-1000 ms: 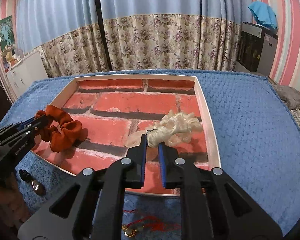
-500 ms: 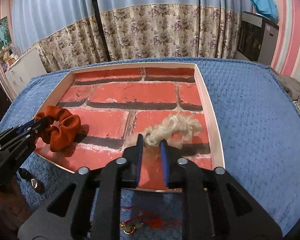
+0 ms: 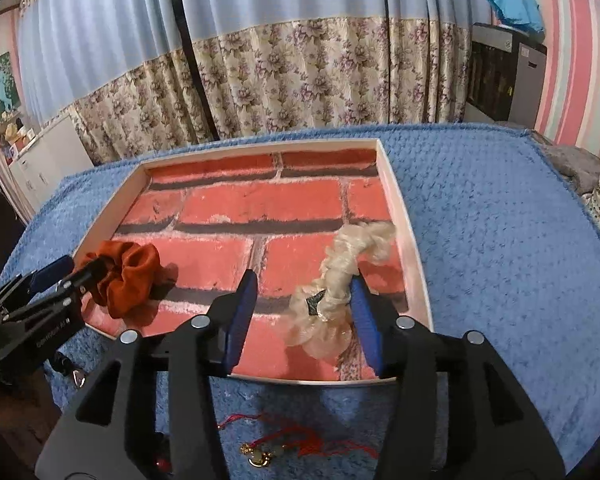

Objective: Organize jewelry
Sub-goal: 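Lower both scrunchies into the tray and open both tools, then move both tools back toward the remaining jewelry on the bed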

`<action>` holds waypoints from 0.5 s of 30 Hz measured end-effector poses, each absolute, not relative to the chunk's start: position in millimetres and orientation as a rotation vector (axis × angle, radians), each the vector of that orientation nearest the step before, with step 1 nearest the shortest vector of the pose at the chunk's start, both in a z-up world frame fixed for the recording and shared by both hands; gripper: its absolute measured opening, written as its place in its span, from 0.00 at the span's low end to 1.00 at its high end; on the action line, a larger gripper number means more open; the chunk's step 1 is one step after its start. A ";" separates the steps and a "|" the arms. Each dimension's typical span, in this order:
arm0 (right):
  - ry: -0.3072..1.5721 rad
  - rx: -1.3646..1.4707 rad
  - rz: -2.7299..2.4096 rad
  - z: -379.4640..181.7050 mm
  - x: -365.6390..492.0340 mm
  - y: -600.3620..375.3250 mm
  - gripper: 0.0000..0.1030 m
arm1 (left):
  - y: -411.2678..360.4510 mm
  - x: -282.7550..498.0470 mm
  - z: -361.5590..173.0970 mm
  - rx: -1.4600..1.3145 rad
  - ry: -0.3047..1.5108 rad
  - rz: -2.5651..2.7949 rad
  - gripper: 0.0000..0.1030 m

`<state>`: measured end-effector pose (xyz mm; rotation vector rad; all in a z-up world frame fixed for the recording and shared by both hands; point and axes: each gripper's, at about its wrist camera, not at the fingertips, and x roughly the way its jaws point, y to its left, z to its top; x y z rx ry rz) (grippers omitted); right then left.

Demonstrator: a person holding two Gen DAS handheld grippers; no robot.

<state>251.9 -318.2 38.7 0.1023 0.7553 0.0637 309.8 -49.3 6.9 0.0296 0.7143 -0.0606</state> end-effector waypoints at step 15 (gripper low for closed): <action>0.587 0.082 0.048 116.1 182.3 -341.2 0.53 | -14.2 258.8 67.1 0.028 0.639 -0.040 0.59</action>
